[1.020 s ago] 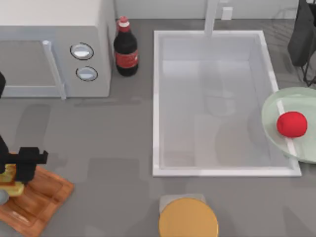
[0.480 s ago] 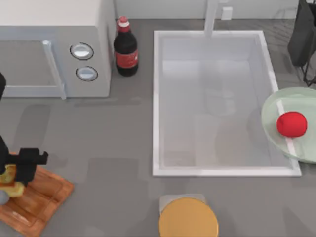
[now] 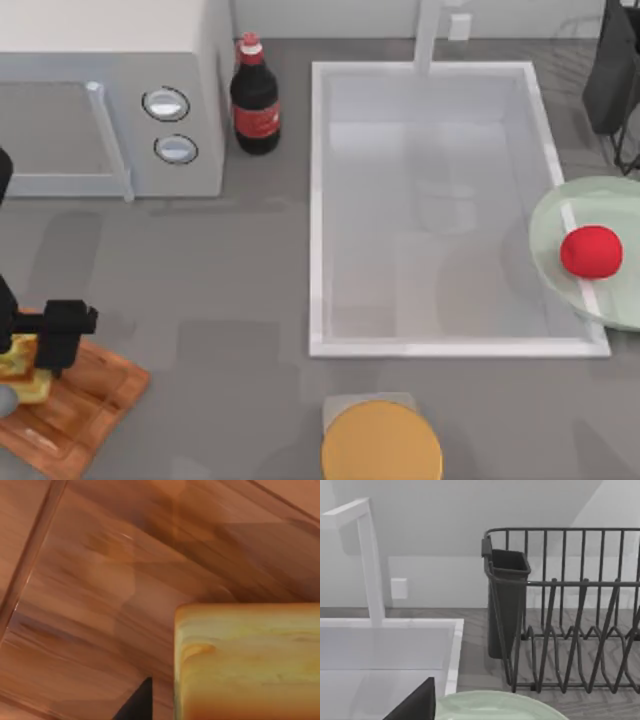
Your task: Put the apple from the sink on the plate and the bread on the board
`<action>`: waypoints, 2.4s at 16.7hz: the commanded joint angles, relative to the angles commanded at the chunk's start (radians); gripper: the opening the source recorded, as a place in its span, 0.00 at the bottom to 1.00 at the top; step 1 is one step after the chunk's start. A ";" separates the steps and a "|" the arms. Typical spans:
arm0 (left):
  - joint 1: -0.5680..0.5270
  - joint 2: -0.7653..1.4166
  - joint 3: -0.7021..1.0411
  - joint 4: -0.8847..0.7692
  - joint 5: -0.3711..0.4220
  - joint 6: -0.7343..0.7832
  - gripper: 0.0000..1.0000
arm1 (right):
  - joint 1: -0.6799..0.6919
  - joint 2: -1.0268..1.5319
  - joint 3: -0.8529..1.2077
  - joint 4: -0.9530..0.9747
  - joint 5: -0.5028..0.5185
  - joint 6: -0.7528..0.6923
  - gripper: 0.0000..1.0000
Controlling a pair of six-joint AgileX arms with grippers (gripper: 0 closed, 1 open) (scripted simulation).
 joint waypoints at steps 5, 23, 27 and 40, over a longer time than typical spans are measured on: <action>0.000 0.000 0.000 0.000 0.000 0.000 1.00 | 0.000 0.000 0.000 0.000 0.000 0.000 1.00; 0.027 -0.383 -0.226 0.185 -0.035 0.772 1.00 | 0.000 0.000 0.000 0.000 0.000 0.000 1.00; 0.027 -0.605 -0.364 0.291 -0.045 1.236 1.00 | 0.000 0.000 0.000 0.000 0.000 0.000 1.00; 0.021 -1.416 -0.768 0.711 -0.013 2.817 1.00 | 0.000 0.000 0.000 0.000 0.000 0.000 1.00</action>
